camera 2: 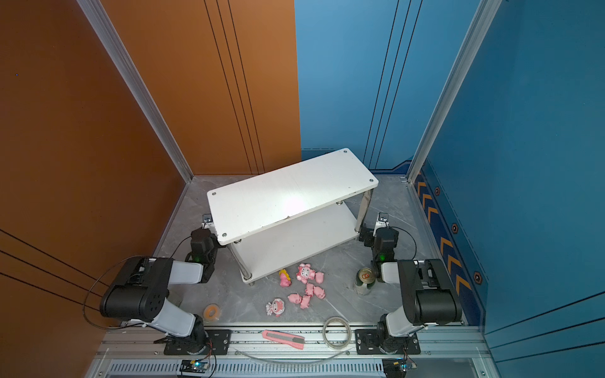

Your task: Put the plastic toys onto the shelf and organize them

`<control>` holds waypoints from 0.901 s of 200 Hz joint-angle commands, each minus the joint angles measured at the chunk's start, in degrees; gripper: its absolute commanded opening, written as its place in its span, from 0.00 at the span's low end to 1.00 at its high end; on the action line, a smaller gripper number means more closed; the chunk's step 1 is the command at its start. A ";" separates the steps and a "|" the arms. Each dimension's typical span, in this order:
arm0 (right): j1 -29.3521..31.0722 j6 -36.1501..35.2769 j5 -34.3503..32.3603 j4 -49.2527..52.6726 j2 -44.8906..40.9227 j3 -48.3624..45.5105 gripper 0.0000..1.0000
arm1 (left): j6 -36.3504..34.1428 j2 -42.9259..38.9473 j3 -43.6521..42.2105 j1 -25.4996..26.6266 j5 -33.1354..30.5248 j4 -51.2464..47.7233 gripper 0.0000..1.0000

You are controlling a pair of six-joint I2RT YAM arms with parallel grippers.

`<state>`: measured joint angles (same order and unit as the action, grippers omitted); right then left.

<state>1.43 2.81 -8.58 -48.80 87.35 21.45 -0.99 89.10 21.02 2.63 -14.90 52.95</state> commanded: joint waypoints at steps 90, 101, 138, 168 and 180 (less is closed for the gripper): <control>-0.09 0.14 2.41 0.63 0.32 1.05 1.00 | 1.63 0.28 0.36 -1.75 6.61 0.32 0.98; -0.11 0.18 2.36 0.63 0.31 1.05 1.00 | 1.39 0.39 0.50 -1.75 7.19 0.25 0.98; -0.11 0.18 2.45 0.63 0.28 1.06 1.00 | 2.00 0.19 0.12 -2.94 10.15 0.36 0.98; -0.11 0.18 2.43 0.63 0.28 1.05 1.00 | 1.89 0.21 0.30 -2.66 9.85 0.31 0.98; -0.11 0.18 2.53 0.59 0.28 1.02 1.00 | 1.00 0.28 0.47 -2.48 11.60 0.36 0.98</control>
<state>1.17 2.81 -7.70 -48.80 87.35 21.45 0.08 89.10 21.02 -0.01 -7.18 52.95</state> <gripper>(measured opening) 0.999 0.976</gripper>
